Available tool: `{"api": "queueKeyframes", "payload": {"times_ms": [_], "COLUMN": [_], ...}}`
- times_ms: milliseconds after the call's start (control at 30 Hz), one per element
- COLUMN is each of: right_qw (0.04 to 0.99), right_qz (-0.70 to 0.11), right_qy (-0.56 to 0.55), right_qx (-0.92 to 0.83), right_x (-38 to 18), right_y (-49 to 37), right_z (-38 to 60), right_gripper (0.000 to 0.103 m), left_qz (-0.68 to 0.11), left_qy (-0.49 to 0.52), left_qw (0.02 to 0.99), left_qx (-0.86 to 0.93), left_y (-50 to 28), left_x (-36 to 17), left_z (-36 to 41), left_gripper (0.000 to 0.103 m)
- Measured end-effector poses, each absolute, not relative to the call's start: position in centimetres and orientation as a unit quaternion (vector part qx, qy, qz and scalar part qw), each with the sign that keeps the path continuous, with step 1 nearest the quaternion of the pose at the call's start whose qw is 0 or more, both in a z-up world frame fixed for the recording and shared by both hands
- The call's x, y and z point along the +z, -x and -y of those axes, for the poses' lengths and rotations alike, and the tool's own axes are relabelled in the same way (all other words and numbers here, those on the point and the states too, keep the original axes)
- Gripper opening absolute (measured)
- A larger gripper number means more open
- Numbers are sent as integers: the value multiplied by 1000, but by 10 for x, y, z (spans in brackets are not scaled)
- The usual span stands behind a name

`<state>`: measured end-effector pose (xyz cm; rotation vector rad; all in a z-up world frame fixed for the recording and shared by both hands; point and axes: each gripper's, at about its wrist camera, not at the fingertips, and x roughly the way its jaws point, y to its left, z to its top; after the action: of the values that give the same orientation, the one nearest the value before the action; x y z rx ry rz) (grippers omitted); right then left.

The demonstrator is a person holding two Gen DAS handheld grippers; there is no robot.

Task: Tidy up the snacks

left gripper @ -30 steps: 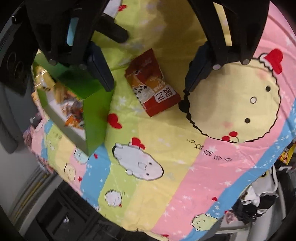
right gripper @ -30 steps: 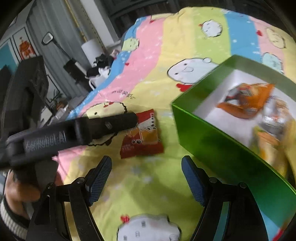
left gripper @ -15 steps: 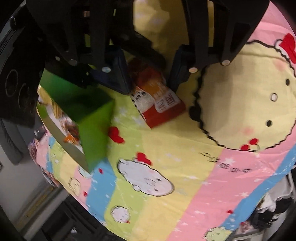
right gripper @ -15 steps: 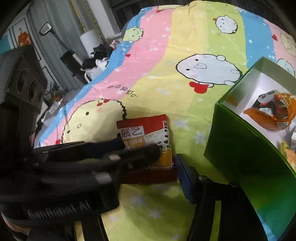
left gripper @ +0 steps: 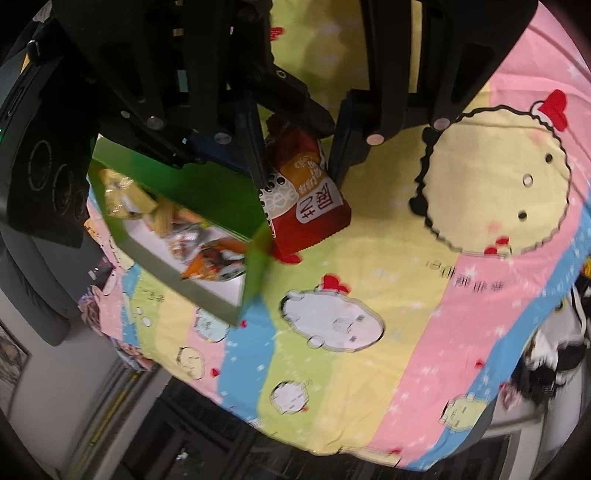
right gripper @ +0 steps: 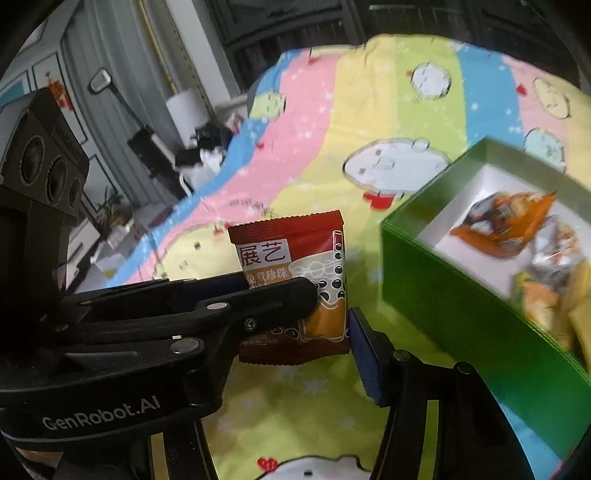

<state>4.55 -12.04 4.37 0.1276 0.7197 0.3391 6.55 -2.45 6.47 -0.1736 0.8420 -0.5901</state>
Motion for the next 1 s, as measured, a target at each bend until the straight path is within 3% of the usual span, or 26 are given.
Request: {"api": "queueKeyframes", "payload": {"times_ms": [467, 900, 967, 1000], "right_qw": [962, 962, 960, 959], "right_qz": [-247, -255, -264, -269], "right_qy": [-55, -86, -86, -86], "right_qx": [107, 42, 35, 30], "right_x": [122, 122, 119, 118], "right_y": [6, 5, 0, -2], "right_z": [177, 251, 258, 260], "right_gripper": [60, 61, 61, 61], "left_qz": [-331, -360, -375, -378], "left_qy": [39, 15, 11, 11], "left_qw": [878, 855, 856, 859], "left_qx": [-344, -374, -355, -345], "left_y": [-40, -57, -64, -65], "left_x": [144, 141, 137, 137], "left_z": [91, 176, 185, 187], "left_gripper": [34, 38, 58, 80]}}
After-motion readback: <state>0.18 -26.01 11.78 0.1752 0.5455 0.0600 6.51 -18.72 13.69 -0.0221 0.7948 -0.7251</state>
